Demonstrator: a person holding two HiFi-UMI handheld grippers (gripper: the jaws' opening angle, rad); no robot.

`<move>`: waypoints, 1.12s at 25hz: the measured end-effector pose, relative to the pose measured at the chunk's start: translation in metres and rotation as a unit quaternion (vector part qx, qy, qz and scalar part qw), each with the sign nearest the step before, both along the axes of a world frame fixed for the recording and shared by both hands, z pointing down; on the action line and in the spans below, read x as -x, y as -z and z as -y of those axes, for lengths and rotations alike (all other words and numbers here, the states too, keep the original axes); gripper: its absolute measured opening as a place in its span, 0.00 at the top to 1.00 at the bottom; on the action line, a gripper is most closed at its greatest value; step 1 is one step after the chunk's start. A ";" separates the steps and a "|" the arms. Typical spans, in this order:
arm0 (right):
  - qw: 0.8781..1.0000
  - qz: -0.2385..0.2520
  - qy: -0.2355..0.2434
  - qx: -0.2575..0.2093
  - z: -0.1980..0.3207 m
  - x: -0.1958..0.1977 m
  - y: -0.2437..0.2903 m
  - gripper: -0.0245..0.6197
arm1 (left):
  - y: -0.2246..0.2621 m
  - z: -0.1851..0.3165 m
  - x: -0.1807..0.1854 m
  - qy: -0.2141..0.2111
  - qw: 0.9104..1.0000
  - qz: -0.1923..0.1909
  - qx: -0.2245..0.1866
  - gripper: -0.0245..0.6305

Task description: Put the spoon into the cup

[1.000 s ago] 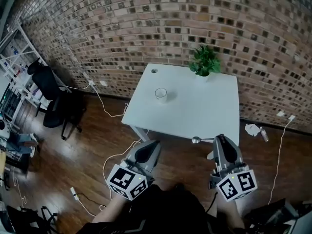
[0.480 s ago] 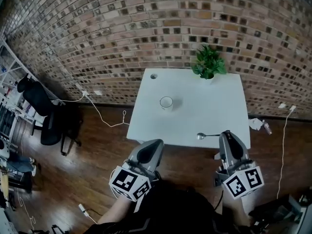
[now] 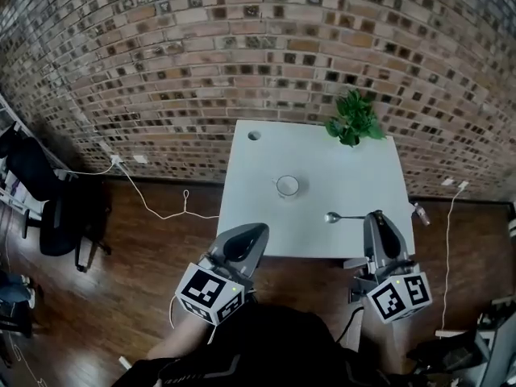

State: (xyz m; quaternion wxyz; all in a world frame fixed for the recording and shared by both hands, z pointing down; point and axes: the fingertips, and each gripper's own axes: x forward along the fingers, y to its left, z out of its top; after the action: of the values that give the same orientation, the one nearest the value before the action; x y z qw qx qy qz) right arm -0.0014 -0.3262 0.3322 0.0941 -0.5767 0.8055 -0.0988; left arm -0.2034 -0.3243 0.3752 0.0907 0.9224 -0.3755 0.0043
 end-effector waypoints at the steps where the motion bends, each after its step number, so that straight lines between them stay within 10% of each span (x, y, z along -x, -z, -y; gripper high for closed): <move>1: 1.000 -0.002 -0.006 -0.001 0.003 0.006 0.001 0.89 | -0.002 0.006 0.007 -0.002 1.000 0.001 0.001 0.97; 11: 0.999 -0.010 -0.047 0.009 0.034 0.033 -0.004 0.89 | -0.011 0.062 0.033 -0.008 1.000 0.023 -0.006 0.97; 28: 0.999 -0.009 0.029 0.027 0.162 0.039 -0.044 0.89 | -0.008 0.170 0.041 0.089 0.996 0.010 -0.005 0.97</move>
State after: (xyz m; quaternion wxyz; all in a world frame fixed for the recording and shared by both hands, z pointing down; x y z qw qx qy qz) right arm -0.0406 -0.4885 0.3759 0.0685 -0.5566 0.8195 -0.1180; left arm -0.2445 -0.4941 0.3831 0.0821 0.8857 -0.4569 0.0036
